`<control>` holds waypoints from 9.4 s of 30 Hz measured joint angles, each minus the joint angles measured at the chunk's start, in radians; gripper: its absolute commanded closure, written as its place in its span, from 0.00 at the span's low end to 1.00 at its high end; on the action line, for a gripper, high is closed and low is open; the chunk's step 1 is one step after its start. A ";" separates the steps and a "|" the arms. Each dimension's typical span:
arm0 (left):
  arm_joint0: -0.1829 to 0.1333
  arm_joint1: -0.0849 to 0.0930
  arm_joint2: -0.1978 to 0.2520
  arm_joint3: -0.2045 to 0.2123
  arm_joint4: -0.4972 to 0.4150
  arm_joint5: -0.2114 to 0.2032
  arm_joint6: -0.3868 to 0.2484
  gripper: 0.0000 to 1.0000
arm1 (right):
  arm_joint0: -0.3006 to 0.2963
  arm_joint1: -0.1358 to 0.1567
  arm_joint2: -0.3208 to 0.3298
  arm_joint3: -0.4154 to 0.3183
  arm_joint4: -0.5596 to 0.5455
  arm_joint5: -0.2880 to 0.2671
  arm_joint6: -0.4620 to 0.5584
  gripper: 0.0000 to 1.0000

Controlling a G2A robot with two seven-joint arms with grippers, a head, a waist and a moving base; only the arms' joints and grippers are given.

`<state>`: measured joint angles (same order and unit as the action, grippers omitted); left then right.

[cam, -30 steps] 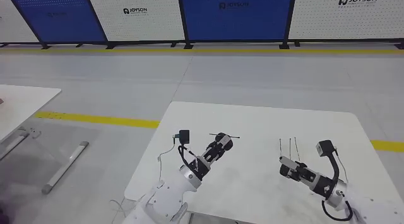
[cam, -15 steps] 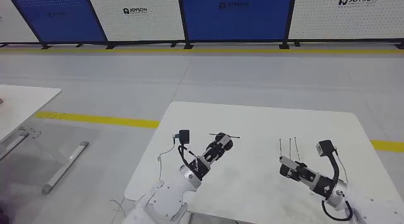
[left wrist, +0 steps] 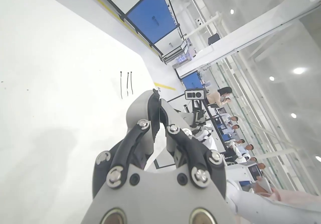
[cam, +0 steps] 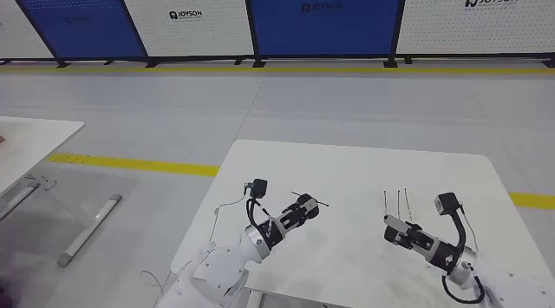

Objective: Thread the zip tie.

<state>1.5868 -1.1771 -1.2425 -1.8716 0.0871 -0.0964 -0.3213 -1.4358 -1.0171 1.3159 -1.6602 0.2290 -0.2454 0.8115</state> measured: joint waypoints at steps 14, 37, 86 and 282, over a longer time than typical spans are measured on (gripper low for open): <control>-0.028 -0.013 0.009 0.077 -0.299 -0.072 -0.021 1.00 | 0.000 0.000 0.000 0.000 0.000 0.000 0.000 0.00; -0.047 -0.013 0.014 0.124 -0.405 -0.086 -0.108 1.00 | 0.011 0.046 0.175 -0.232 -0.461 0.277 0.103 0.00; -0.047 -0.013 0.014 0.124 -0.405 -0.086 -0.108 1.00 | 0.552 0.008 -0.241 0.217 -0.659 0.280 0.413 0.00; -0.047 -0.013 0.014 0.124 -0.405 -0.086 -0.108 1.00 | 0.852 -0.232 -0.481 1.005 -0.703 0.031 0.211 1.00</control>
<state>1.5396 -1.1901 -1.2289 -1.7477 -0.3181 -0.1825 -0.4288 -0.5835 -1.2487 0.8350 -0.6550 -0.4736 -0.2143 1.0228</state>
